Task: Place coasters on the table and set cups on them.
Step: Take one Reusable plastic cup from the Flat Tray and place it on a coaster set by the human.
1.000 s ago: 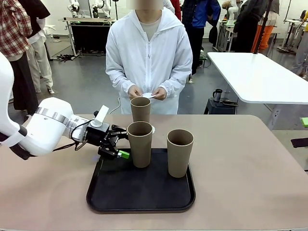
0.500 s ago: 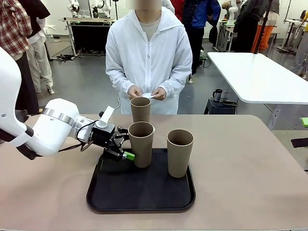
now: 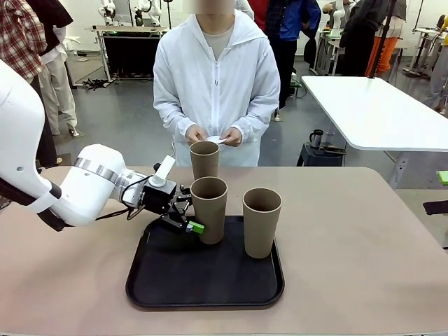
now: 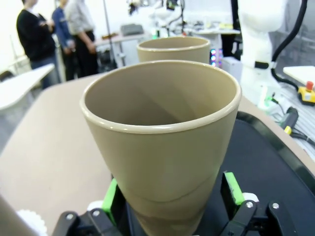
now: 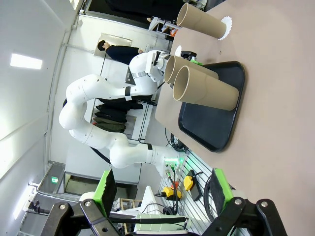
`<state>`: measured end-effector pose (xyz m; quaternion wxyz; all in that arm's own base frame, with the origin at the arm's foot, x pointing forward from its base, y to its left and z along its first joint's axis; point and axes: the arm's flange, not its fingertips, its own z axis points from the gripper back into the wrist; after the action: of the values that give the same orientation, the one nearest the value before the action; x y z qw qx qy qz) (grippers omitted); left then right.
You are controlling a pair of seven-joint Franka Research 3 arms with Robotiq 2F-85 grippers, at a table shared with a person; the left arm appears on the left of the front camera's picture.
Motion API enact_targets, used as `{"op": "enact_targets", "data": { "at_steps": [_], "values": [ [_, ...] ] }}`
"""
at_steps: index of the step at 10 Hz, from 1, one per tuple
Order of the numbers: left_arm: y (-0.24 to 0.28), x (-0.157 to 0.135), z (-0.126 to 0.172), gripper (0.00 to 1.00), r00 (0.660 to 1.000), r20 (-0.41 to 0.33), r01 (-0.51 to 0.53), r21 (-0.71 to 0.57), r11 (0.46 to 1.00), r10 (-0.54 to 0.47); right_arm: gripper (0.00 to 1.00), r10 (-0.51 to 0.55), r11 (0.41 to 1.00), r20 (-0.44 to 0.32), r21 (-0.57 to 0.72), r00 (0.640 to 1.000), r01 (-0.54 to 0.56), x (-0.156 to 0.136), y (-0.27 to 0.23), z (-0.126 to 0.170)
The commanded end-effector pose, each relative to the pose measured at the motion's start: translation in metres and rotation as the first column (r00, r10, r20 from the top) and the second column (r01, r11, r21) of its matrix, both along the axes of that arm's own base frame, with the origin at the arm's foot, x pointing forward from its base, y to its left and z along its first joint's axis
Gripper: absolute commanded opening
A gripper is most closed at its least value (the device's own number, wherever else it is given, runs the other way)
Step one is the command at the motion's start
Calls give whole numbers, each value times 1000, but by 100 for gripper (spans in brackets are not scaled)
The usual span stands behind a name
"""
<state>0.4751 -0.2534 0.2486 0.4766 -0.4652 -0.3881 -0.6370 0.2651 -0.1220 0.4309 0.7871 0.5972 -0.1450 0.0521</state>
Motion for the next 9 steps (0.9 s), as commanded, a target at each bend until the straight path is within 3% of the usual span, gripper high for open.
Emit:
{"op": "enact_targets", "data": {
  "at_steps": [1, 6, 7, 8, 9],
  "values": [
    [-11, 6, -5, 100, 1000, -24, -3, -22, 1000, 2, 100, 4, 1000, 17, 12, 1000, -5, 0, -1, 0],
    [-16, 9, -7, 100, 998, -55, 3, -61, 998, -6, 100, 4, 1000, 17, 12, 1000, -5, 0, -1, 0],
    [-15, 9, -6, 41, 998, -56, 11, -61, 998, -14, 100, 4, 1000, 17, 12, 1000, -5, 0, -1, 0],
    [-13, 7, -5, 41, 998, -57, 5, -63, 998, -9, 100, 4, 1000, 17, 12, 1000, -5, 0, -1, 0],
    [-11, 5, -1, 0, 998, -55, 4, -63, 998, -7, 100, 4, 1000, 17, 12, 1000, -5, 0, -1, 0]
  ]
}}
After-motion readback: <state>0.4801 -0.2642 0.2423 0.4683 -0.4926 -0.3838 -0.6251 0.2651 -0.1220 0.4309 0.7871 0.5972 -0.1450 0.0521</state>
